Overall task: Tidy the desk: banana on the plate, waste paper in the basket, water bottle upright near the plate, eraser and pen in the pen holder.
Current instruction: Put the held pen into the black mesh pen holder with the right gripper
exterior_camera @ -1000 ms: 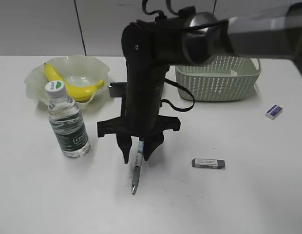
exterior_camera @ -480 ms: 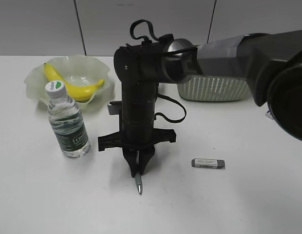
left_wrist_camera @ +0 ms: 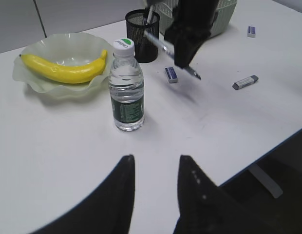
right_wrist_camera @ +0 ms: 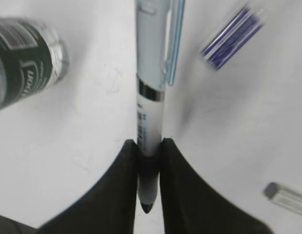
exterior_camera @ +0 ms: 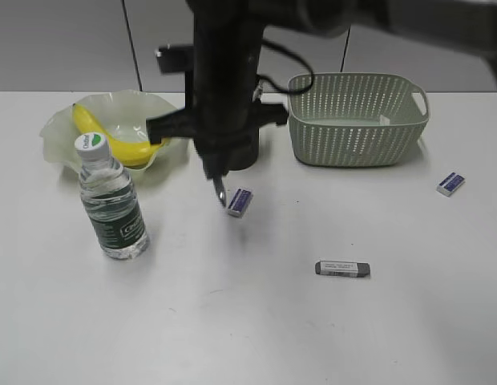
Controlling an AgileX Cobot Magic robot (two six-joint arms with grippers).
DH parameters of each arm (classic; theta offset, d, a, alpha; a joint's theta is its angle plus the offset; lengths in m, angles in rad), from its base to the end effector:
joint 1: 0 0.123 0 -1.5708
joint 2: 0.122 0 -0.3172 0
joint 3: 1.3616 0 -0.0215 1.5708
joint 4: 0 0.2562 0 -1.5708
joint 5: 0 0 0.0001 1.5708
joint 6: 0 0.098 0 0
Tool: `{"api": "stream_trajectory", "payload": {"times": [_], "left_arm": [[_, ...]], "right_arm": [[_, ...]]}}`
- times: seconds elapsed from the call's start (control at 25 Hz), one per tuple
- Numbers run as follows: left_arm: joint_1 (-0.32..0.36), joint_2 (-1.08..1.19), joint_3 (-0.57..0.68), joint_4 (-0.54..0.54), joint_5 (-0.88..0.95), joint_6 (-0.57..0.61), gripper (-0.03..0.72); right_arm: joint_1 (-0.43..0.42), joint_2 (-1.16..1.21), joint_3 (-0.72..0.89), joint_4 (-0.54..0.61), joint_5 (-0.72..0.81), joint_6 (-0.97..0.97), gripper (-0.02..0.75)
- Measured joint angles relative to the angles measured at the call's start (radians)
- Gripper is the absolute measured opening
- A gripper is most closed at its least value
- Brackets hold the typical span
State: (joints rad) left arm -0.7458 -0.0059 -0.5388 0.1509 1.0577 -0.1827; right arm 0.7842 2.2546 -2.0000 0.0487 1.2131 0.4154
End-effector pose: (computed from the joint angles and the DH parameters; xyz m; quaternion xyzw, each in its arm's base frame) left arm -0.0151 0.0314 0.2886 0.2286 0.8064 -0.1746 0.5167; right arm 0.3533 0.3588 0.2250 -0.1763 0.9795 0.0730 0.0651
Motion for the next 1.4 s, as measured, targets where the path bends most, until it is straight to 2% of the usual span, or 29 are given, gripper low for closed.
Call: {"api": "stream_trajectory", "payload": {"times": [0.08,0.24,0.4,0.88,1.28,1.4], "left_arm": [[0.0,0.0,0.0,0.0,0.0,0.0,0.23],[0.0,0.0,0.0,0.0,0.0,0.0,0.23],[0.0,0.0,0.0,0.0,0.0,0.0,0.23],[0.0,0.0,0.0,0.0,0.0,0.0,0.23],[0.0,0.0,0.0,0.0,0.0,0.0,0.23],[0.0,0.0,0.0,0.0,0.0,0.0,0.23]], "right_arm": [[0.0,-0.059,-0.008,-0.099,-0.038,0.0,0.108],[0.0,-0.109,-0.011,-0.31,-0.239,0.0,0.108],[-0.01,-0.081,-0.011,-0.438,-0.42,-0.002,0.108],[-0.117,0.05,-0.009,-0.464,-0.733,0.083,0.108],[-0.134,0.139,-0.009,-0.466,-0.774,0.091,0.113],[-0.136,0.145,-0.009,-0.455,-0.774,0.092,0.191]]}}
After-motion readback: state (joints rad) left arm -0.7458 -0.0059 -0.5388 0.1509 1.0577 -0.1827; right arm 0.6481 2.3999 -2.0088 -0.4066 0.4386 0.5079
